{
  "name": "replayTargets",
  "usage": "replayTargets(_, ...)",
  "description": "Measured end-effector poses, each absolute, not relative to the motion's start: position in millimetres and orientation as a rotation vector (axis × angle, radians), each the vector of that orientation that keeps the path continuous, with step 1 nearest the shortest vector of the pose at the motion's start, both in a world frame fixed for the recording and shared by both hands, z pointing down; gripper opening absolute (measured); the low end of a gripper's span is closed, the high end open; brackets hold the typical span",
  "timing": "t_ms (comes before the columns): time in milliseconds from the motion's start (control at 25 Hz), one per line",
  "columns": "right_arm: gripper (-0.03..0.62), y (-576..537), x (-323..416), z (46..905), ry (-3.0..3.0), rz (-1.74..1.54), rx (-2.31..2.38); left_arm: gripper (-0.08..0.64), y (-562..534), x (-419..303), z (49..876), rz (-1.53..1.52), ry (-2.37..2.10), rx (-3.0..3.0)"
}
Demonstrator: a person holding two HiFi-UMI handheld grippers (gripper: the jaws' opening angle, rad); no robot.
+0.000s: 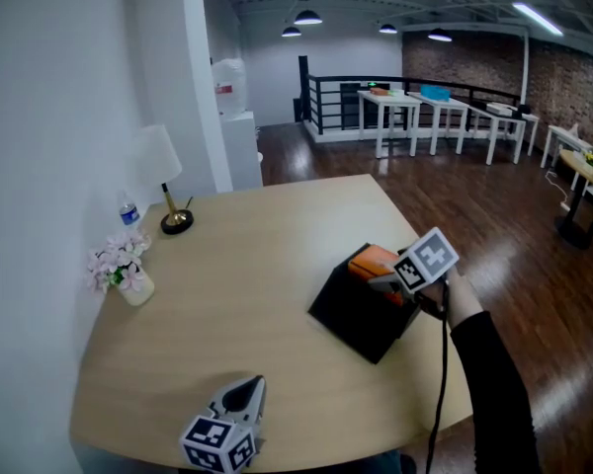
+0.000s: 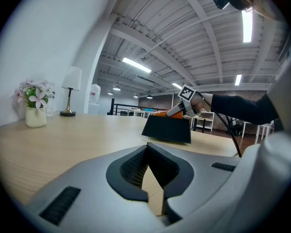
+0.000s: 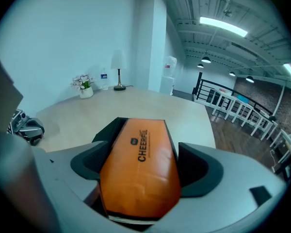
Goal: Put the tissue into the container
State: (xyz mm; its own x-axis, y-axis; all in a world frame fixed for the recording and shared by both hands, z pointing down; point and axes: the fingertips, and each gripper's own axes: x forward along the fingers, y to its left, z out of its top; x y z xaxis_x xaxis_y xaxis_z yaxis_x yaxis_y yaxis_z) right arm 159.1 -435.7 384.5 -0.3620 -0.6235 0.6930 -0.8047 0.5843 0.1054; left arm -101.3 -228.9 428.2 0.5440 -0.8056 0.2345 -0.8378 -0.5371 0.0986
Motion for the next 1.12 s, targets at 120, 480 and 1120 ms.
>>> replayTargets(120,0.460,-439.2,160.0,371.3,-2.141,0.301,1.187,0.000,-230.0,-102.1,429.1,0.239,-1.395,2.577)
replayTargets(480,0.460,-419.2,142.0,287.4,-2.287,0.143,1.321,0.000,-229.3,-100.1,420.8,0.217,-1.393,2.591)
replayTargets(1120,0.214,-299.2,23.7,329.6,-2.544,0.284,1.370,0.000,-221.3,-126.2,402.6,0.155,-1.458,2.588)
